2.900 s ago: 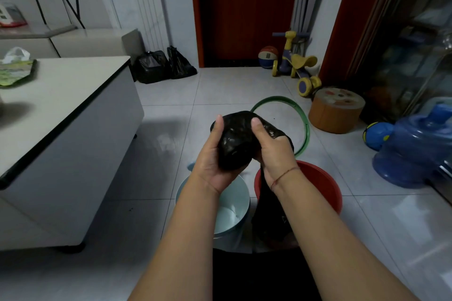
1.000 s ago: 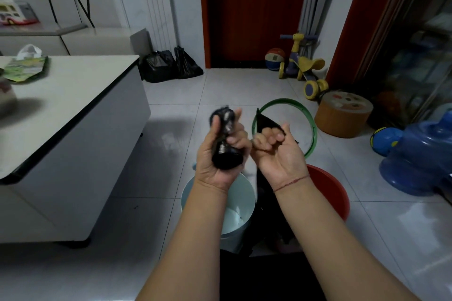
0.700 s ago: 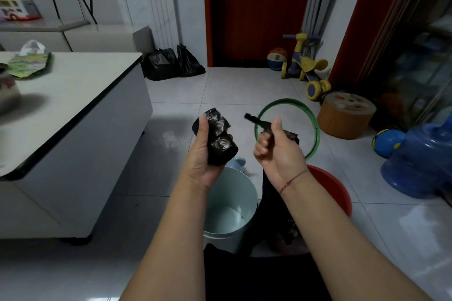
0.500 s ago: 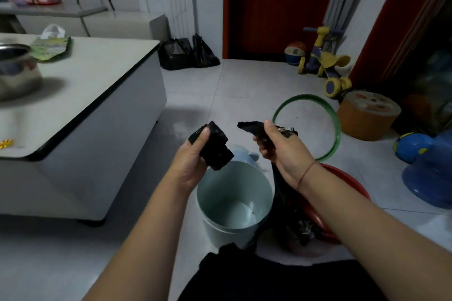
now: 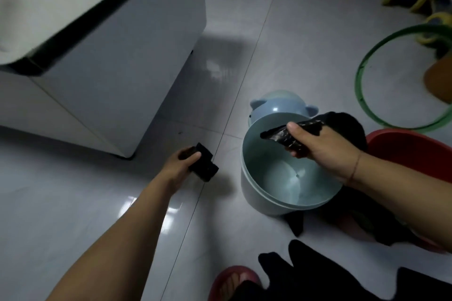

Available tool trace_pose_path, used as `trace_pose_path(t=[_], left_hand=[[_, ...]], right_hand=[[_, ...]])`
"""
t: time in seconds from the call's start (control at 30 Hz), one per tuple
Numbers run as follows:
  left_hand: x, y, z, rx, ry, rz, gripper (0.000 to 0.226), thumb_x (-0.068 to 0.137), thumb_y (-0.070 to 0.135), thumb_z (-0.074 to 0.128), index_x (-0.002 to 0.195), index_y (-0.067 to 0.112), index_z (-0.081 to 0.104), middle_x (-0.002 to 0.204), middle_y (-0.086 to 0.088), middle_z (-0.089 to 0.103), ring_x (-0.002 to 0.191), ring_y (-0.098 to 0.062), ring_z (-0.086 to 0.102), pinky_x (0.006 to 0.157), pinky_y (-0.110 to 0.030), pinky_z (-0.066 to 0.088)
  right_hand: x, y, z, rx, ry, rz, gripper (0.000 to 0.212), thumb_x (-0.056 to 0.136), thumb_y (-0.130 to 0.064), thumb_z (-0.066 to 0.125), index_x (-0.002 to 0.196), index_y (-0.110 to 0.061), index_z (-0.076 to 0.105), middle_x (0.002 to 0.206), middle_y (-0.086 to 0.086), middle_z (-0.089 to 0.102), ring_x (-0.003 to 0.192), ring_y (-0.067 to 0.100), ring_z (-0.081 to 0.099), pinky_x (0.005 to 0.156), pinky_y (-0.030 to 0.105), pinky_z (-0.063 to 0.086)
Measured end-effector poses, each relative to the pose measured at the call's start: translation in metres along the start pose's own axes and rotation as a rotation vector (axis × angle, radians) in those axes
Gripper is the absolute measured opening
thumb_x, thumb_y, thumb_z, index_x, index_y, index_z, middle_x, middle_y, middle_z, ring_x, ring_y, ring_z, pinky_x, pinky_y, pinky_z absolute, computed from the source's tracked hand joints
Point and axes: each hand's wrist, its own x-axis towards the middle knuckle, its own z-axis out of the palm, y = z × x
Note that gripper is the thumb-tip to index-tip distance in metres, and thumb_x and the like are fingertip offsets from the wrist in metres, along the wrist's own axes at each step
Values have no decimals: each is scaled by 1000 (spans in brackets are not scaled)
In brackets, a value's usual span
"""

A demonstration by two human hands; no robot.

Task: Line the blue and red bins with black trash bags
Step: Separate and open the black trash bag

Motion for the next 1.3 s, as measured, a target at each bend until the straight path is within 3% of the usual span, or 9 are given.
trace_pose_path(t=[0.2, 0.53, 0.8, 0.87, 0.97, 1.03, 1.1, 1.2, 1.3], left_hand=[[36, -69, 5, 266, 57, -121, 42, 79, 6, 74, 118, -1, 61, 114, -22, 64, 105, -35, 61, 85, -34, 50], [43, -90, 19, 475, 198, 20, 46, 67, 16, 85, 107, 3, 67, 104, -19, 68, 98, -34, 65, 84, -35, 53], [15, -53, 24, 487, 239, 37, 76, 72, 45, 78, 132, 7, 50, 136, -17, 47, 121, -30, 50, 100, -41, 44], [-2, -25, 33, 439, 204, 110, 67, 77, 48, 71, 129, 9, 53, 132, -13, 53, 120, -27, 51, 98, -38, 44], [-39, 28, 56, 415, 171, 288, 41, 88, 52, 55, 101, 14, 64, 100, -1, 65, 94, -17, 59, 77, -24, 44], [-69, 64, 78, 287, 8, 237, 48, 91, 56, 45, 89, 12, 64, 80, -2, 64, 73, -16, 56, 65, -25, 45], [-99, 93, 103, 115, -324, 28, 70, 88, 67, 35, 92, 5, 66, 76, -8, 68, 66, -18, 62, 60, -27, 51], [-139, 124, 143, -140, -765, -273, 98, 80, 80, 27, 117, -7, 57, 109, -26, 67, 101, -34, 66, 84, -41, 56], [-168, 149, 179, -280, -926, -330, 106, 77, 82, 23, 123, -8, 54, 118, -28, 62, 103, -37, 64, 88, -46, 52]], right_hand=[[16, 24, 2, 34, -1, 51, 18, 92, -25, 54, 87, -11, 65, 71, 1, 65, 52, 6, 57, 51, 15, 48], [16, 38, -5, -27, 17, 45, 22, 93, -26, 52, 82, -13, 65, 59, -3, 66, 50, 7, 56, 51, 16, 48], [1, 8, -9, -48, 24, 2, 28, 93, -27, 51, 105, -4, 63, 76, 4, 63, 58, 14, 54, 53, 17, 47], [-7, -6, -11, -58, 34, -21, 29, 94, -27, 51, 106, -4, 64, 77, 4, 63, 58, 13, 54, 55, 18, 47], [-24, -30, -13, -69, 33, -80, 24, 94, -28, 51, 98, -11, 67, 75, 3, 64, 57, 11, 55, 58, 18, 47], [-39, -48, -15, -81, 25, -133, 22, 93, -29, 51, 92, -17, 69, 74, 0, 65, 58, 10, 57, 60, 19, 49], [-56, -69, -18, -87, -1, -190, 23, 90, -34, 52, 91, -20, 71, 74, -4, 70, 63, 9, 61, 64, 20, 52], [-89, -95, -22, -53, -123, -238, 30, 82, -39, 56, 90, -16, 74, 85, 0, 75, 76, 13, 67, 71, 21, 54], [-124, -102, -26, -98, -283, -182, 27, 81, -32, 58, 96, -13, 71, 91, 3, 75, 85, 13, 69, 73, 23, 55]])
